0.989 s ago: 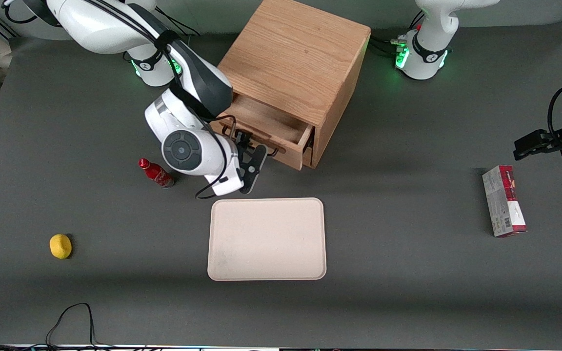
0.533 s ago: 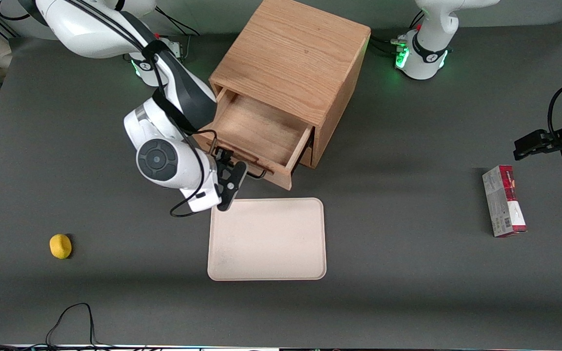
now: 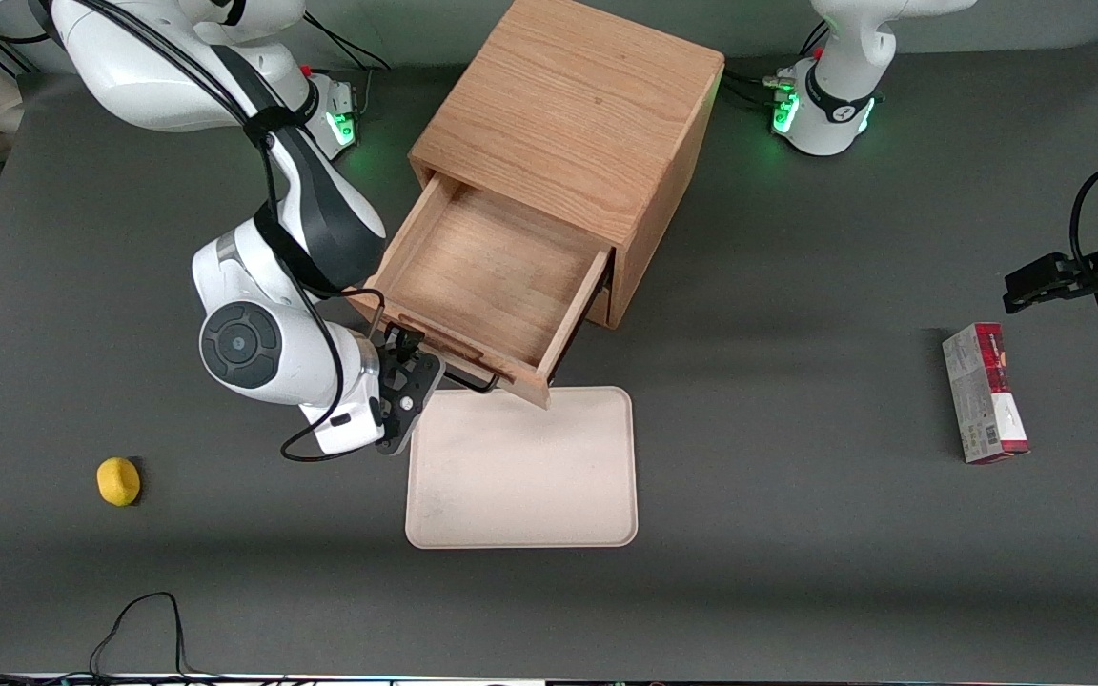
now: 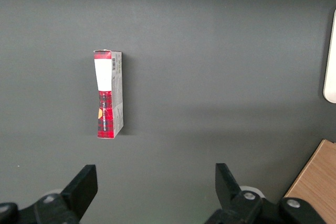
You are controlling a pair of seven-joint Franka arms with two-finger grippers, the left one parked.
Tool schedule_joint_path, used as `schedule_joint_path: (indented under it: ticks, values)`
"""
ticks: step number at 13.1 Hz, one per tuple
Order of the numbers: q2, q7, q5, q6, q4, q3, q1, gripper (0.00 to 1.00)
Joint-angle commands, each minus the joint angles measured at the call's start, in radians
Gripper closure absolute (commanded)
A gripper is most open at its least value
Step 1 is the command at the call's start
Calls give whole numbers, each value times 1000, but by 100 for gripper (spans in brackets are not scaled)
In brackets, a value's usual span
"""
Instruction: Open upper drawer
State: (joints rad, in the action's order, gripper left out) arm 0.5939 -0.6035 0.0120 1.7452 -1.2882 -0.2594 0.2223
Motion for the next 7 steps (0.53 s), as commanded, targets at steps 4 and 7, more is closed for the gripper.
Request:
schedule_joint_path:
  ticks: [4,7]
  values:
    - [14,1,-17,-12,162,55,8,0]
    - [-46,-8,-6,-13,158,86,0,0]
